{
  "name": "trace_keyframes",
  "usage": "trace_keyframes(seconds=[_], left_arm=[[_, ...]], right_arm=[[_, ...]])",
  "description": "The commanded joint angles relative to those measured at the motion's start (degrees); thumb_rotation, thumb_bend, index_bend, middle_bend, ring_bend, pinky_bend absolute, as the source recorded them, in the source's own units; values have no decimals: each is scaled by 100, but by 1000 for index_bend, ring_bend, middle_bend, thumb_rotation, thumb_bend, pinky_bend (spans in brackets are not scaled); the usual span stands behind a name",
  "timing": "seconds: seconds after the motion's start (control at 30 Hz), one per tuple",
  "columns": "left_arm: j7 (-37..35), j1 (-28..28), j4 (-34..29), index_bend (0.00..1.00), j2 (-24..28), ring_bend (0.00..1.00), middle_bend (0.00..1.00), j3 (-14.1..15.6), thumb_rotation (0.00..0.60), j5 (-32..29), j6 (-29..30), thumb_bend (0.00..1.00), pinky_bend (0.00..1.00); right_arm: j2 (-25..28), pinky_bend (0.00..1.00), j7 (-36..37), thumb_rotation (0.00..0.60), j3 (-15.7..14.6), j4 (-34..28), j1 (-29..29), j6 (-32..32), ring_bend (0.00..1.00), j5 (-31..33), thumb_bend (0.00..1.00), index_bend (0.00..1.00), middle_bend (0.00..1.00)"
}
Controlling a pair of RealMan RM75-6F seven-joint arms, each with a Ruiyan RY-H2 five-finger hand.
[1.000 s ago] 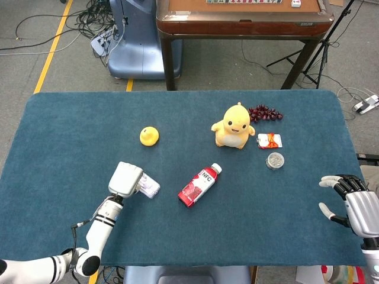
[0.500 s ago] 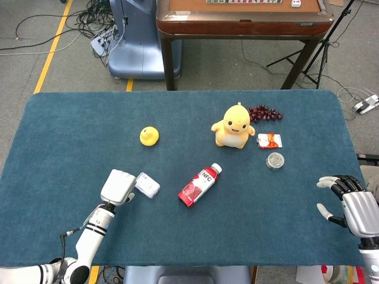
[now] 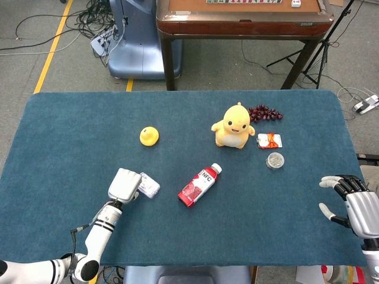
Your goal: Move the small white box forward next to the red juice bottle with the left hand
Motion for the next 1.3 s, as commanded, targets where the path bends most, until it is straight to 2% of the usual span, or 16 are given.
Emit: trace_keyframes(seconds=[0.03, 1.3], left_arm=[[62, -57, 63, 994, -37, 991, 1000, -53, 600, -71, -4, 0, 1000], [372, -787, -116, 994, -291, 991, 1000, -440, 600, -1048, -267, 0, 1000]], right_arm=[[0, 240, 2, 600, 0, 1, 3, -11, 223, 8, 228, 390, 342], [49, 240, 111, 600, 0, -5, -29, 24, 223, 11, 228, 390, 342]])
